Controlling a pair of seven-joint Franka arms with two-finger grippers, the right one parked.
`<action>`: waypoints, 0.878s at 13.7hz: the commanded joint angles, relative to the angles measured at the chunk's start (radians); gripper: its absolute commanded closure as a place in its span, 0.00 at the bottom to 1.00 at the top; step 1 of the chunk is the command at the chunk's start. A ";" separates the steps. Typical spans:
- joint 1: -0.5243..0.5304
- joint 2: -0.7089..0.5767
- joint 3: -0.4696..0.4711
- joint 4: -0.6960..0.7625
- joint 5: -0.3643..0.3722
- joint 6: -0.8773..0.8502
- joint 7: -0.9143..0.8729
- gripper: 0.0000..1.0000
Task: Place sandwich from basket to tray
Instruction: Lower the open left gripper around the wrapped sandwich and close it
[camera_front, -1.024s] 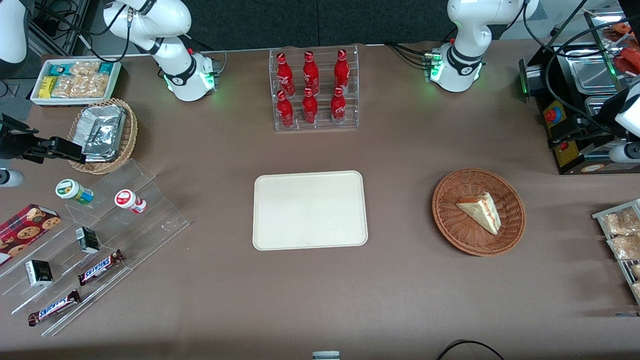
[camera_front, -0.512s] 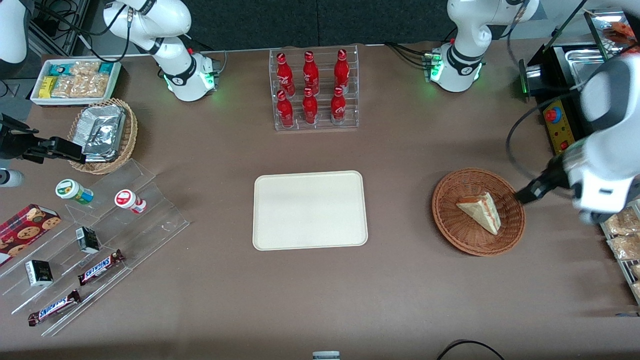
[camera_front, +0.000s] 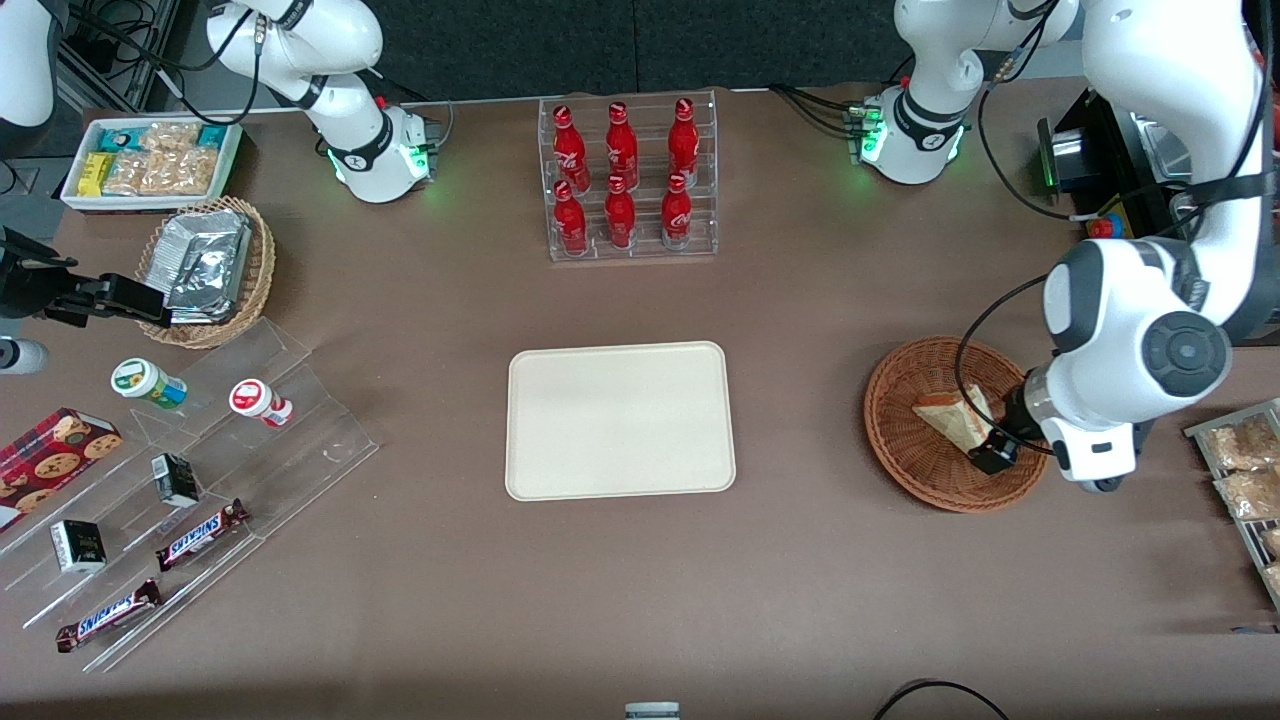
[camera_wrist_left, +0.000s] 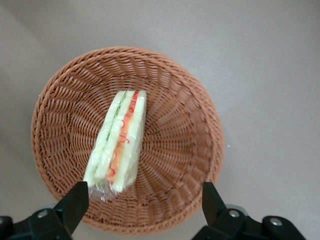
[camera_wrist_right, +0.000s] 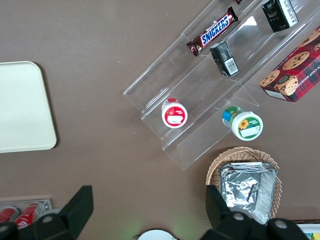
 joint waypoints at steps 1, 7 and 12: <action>0.005 -0.101 0.003 -0.176 0.019 0.119 -0.030 0.00; 0.006 -0.129 0.009 -0.367 0.015 0.342 -0.036 0.00; 0.006 -0.120 0.009 -0.399 0.015 0.394 -0.039 0.00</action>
